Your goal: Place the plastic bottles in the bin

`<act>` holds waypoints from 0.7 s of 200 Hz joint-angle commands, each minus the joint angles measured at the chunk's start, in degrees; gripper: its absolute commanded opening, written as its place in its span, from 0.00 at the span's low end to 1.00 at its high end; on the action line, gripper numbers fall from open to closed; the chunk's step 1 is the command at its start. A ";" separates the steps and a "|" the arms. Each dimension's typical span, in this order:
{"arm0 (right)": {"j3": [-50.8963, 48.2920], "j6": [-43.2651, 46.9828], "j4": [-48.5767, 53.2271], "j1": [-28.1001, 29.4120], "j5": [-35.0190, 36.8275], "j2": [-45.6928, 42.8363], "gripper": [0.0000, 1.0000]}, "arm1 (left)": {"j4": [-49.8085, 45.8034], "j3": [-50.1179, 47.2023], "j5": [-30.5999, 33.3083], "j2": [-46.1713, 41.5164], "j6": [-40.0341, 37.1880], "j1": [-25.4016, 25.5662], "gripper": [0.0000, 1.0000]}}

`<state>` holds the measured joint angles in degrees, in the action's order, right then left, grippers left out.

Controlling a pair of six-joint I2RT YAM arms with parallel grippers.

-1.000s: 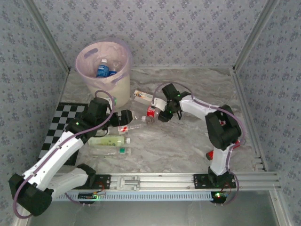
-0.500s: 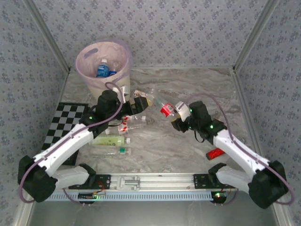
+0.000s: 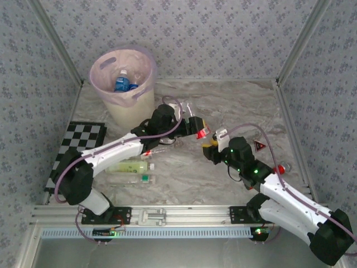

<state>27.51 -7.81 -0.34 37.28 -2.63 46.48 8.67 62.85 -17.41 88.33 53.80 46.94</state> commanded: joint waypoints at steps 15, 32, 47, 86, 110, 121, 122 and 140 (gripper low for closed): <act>-1.01 -1.08 -3.12 0.57 0.53 0.39 0.31 | 2.83 2.87 -2.22 0.36 0.62 0.32 0.55; -0.99 -0.82 -2.82 0.43 0.85 0.54 0.43 | -0.44 4.17 -1.02 0.08 -1.56 0.21 0.51; -0.66 -0.44 -2.11 0.34 0.82 0.32 0.63 | -2.68 5.71 -0.87 0.00 -3.29 -0.15 0.50; 0.44 1.52 3.88 0.13 6.64 -4.01 1.00 | -10.71 11.23 -1.63 -3.01 -9.71 -4.40 0.49; 0.46 2.25 7.23 -1.11 7.63 -6.52 1.00 | -19.75 17.64 0.03 -6.75 -16.87 -9.46 0.48; 0.40 1.86 8.11 -1.42 7.90 -6.75 1.00 | -23.78 21.24 0.72 -7.86 -19.85 -12.52 0.47; 0.38 1.81 8.18 -1.42 7.99 -6.75 1.00 | -24.05 21.56 0.76 -7.93 -20.13 -12.85 0.47; -0.16 0.39 8.30 -1.34 8.25 -6.66 1.00 | -28.35 27.29 -0.13 -8.53 -22.46 -19.20 0.41</act>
<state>27.03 -6.85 5.04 36.07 3.49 40.10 -12.03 81.97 -17.61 83.99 38.85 34.06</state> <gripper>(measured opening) 0.998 0.480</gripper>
